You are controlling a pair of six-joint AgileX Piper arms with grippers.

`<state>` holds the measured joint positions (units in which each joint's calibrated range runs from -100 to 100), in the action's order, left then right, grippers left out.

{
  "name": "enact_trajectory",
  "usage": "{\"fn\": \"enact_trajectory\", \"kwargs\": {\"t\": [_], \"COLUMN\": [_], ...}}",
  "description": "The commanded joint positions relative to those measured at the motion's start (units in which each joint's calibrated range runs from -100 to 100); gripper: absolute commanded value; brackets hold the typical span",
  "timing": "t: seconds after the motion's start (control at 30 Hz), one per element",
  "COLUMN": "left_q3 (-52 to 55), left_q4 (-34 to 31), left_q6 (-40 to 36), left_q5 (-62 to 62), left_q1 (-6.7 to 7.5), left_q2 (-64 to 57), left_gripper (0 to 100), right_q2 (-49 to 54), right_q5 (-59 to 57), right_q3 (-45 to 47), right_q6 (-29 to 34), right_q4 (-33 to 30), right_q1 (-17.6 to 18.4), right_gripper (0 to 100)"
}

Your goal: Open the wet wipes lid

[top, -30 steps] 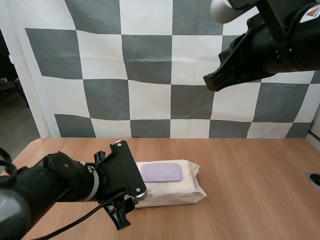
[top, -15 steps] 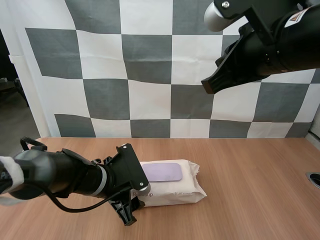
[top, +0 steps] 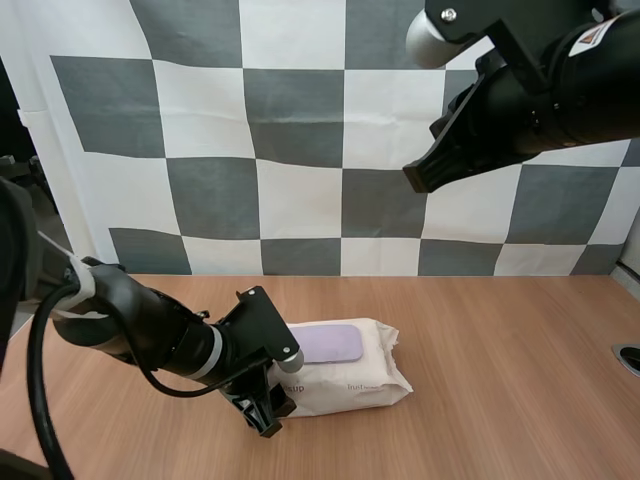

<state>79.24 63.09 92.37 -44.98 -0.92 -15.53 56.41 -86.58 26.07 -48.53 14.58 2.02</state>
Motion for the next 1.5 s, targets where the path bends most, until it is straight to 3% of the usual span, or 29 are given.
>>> {"fn": "enact_trajectory", "kwargs": {"t": [0.0,0.03,0.13,0.6,0.93,1.1,1.3,1.47], "left_q3": [-0.99,-1.13,-1.53,-1.57,-1.57,-1.57,-1.83,-3.08], "left_q4": [0.5,0.62,0.62,-0.65,-0.77,-0.77,-0.77,-0.63], "left_q6": [0.89,0.89,0.89,0.89,0.89,0.89,0.89,0.65], "left_q5": [1.85,1.85,1.85,-2.68,-4.54,-6.11,-6.7,-8.36], "left_q1": [0.03,0.03,0.03,0.03,0.03,0.03,0.03,0.03], "left_q2": [0.89,0.89,0.89,-2.76,-10.71,-12.06,-12.2,-12.2], "left_gripper": [75,62,0,0,0,0,0,0], "right_q2": [0.04,0.04,0.04,0.04,-2.79,-7.54,-14.09,-18.58], "right_q5": [-1.61,-2.35,-3.87,-13.42,-13.42,-13.42,-13.42,-12.88], "right_q3": [-0.06,-0.06,-0.06,1.28,20.53,23.82,23.84,23.95], "right_q6": [-0.63,-1.03,-1.12,-11.42,-22.46,-28.15,-29.01,-28.63], "right_q4": [0.09,0.2,0.2,6.73,9.01,16.28,18.24,14.98], "right_q1": [0.0,0.0,0.0,0.0,0.0,0.0,0.76,4.56], "right_gripper": [0,0,0,0,0,0,0,0]}}
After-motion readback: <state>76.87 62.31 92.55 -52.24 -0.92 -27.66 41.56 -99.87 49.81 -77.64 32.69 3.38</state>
